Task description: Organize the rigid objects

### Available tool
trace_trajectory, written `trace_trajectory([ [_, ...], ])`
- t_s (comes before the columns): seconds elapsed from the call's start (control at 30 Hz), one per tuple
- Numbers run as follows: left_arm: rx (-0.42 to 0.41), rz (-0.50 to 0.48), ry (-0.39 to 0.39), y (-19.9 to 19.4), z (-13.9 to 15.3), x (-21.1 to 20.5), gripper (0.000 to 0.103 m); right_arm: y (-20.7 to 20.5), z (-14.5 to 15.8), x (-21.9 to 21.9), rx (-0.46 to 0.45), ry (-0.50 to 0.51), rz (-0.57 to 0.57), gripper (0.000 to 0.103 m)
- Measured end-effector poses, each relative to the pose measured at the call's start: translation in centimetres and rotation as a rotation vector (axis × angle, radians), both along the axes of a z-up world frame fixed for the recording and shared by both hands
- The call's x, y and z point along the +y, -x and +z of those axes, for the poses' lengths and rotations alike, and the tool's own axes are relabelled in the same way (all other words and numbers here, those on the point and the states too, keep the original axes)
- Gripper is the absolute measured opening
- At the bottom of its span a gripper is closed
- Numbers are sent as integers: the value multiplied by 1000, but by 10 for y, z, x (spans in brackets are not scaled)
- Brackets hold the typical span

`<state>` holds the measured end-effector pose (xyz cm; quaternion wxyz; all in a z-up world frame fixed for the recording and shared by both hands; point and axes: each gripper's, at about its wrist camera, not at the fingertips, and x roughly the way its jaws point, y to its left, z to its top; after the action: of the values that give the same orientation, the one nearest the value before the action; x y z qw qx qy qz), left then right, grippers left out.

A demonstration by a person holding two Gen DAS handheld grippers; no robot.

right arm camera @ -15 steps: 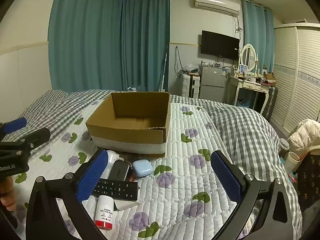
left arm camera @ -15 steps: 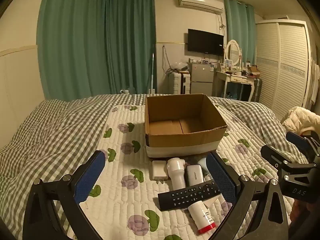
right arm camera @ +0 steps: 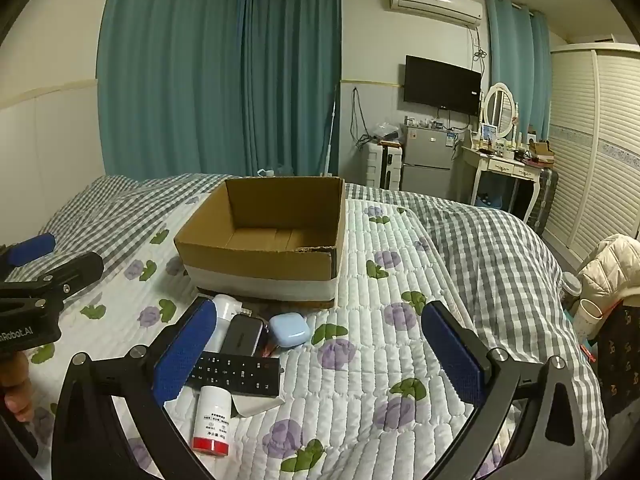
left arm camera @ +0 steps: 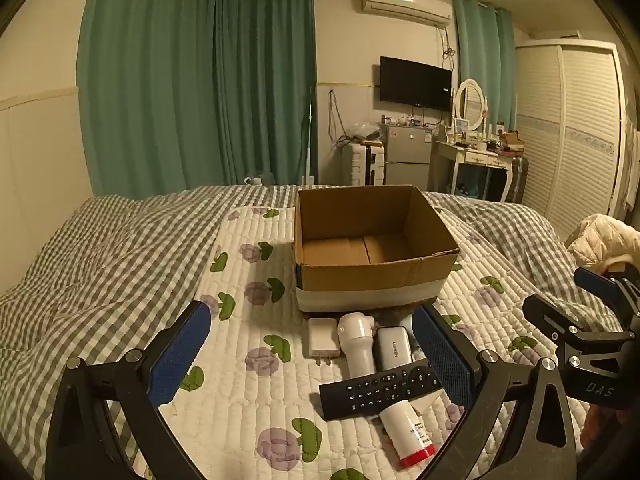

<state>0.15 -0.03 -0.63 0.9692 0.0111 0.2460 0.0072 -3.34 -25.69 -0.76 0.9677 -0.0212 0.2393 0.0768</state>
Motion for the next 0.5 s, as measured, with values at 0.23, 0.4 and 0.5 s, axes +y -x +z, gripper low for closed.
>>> trace_trajectory([
  [0.23,-6,9,7,0,-1,4,103,0,-1,3,11,5,6,103],
  [0.4,-12,12,2,1,0,5,103,1,-1,4,12,9,7,103],
  [0.5,-12,10,2,2,2,6,103,1,-2,5,15,8,6,103],
])
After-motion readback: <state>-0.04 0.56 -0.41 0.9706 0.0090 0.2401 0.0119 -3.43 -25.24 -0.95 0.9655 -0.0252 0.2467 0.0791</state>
